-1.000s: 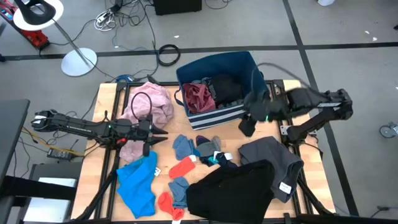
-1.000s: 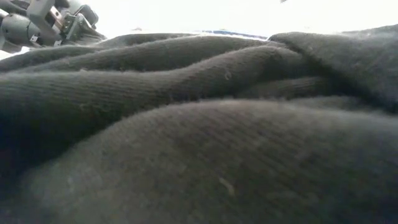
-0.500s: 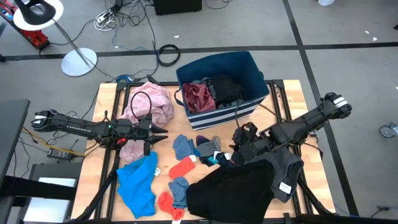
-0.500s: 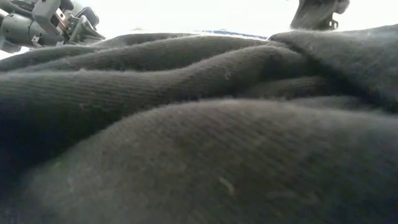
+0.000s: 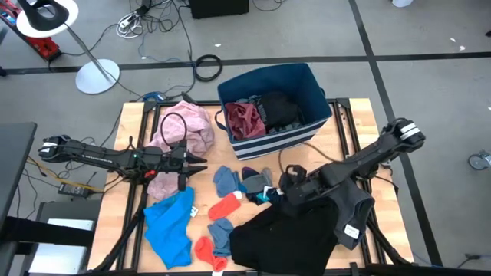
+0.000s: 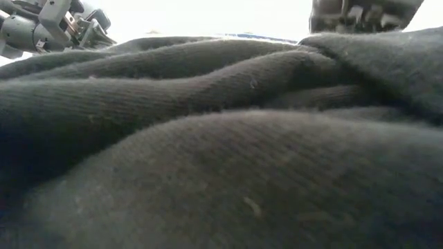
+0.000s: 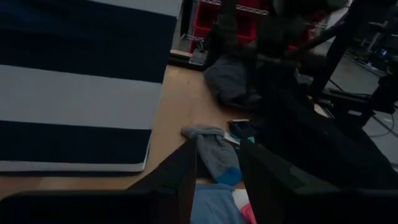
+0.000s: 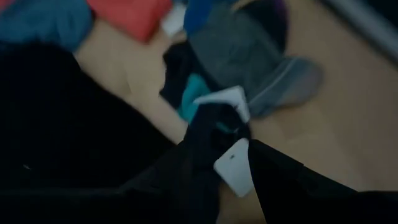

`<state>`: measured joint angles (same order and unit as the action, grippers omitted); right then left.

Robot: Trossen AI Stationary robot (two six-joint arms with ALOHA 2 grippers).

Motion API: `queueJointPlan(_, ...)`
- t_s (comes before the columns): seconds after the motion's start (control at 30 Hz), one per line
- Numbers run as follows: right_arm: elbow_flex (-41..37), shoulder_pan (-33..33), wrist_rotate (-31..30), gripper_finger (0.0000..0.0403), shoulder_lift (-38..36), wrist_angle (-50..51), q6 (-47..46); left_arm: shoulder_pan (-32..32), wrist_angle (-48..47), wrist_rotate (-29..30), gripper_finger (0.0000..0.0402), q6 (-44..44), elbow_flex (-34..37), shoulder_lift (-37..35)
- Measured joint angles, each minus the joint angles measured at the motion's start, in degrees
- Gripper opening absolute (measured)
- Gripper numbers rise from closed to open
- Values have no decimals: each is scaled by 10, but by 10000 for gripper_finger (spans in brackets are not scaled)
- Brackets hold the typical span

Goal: Sort clothes
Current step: Put the right blue sock in the blue laundry bin organizer

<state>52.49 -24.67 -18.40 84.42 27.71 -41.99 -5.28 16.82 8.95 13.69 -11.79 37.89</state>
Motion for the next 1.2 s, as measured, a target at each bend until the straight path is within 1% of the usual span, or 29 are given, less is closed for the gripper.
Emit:
queueJointPlan(0.13, 0, 0, 21, 159, 48, -21, 2, 0, 0, 2, 129, 0, 0, 0)
queueJointPlan(0.33, 0, 5, 24, 159, 94, -39, 2, 0, 0, 2, 129, 0, 0, 0)
queueJointPlan(0.53, 0, 25, -6, 158, 134, -42, 2, 0, 0, 2, 129, 0, 0, 0)
queueJointPlan(0.63, 1, 38, -4, 143, 150, -43, 2, 0, 0, 2, 129, 1, 0, 0)
queueJointPlan(0.7, 2, 43, -5, 118, 156, -47, 3, 0, 0, 1, 129, 1, 0, 0)
queueJointPlan(0.77, 2, 45, -5, 80, 156, -46, 14, 0, 0, 1, 129, 1, 0, 0)
queueJointPlan(0.83, 1, 45, -6, 34, 149, -44, 19, 0, 0, 1, 129, 1, 0, 0)
queueJointPlan(0.87, 0, 45, -4, 19, 144, -42, 22, 0, 0, 1, 129, 1, 0, 0)
queueJointPlan(0.9, 0, 45, -3, 14, 139, -40, 24, 0, 0, 1, 129, 1, 0, 0)
queueJointPlan(1.0, 0, 45, -2, 17, 115, -29, 16, 0, 0, 1, 129, 1, 0, 0)
queueJointPlan(1.07, 0, 45, -2, 12, 96, -15, 15, 0, 0, 1, 129, 1, 0, 0)
queueJointPlan(1.2, 0, 41, -19, 7, 49, 4, 9, 0, 0, 1, 129, 1, 0, 0)
